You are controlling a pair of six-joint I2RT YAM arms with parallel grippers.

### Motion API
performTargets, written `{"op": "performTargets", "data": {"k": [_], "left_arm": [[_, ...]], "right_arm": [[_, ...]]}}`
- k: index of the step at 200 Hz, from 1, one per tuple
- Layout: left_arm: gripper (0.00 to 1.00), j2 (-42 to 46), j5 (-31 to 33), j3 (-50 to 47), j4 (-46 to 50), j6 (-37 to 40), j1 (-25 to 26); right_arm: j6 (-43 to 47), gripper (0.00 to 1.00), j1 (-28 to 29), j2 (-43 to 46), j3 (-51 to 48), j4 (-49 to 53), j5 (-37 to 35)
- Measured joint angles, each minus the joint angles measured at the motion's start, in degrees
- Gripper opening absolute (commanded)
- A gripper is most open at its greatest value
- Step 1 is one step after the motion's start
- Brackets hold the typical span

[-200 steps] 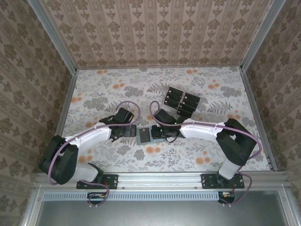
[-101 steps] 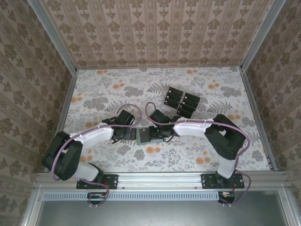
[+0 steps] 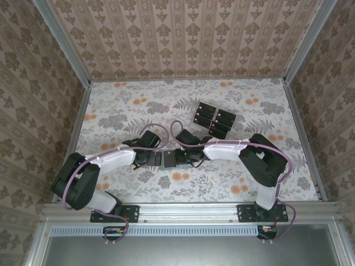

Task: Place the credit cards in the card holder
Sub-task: Insert the credit card into the card slot.

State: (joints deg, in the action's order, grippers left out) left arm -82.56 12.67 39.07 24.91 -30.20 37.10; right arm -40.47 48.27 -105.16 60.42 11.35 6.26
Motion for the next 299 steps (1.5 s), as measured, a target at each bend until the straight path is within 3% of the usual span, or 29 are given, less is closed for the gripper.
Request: {"op": "performTargets", "data": {"k": [83,299], "left_arm": [[1.00,-0.2,0.1,-0.1,-0.4,-0.2,0.4],[1.00,-0.3,0.2,-0.3,-0.9,-0.6,0.4]], "right_arm": [[1.3,0.08,0.0,3.1,0.9,0.8,-0.5],[1.3,0.06,0.8,-4.4,5.3,0.7,1.2]]}}
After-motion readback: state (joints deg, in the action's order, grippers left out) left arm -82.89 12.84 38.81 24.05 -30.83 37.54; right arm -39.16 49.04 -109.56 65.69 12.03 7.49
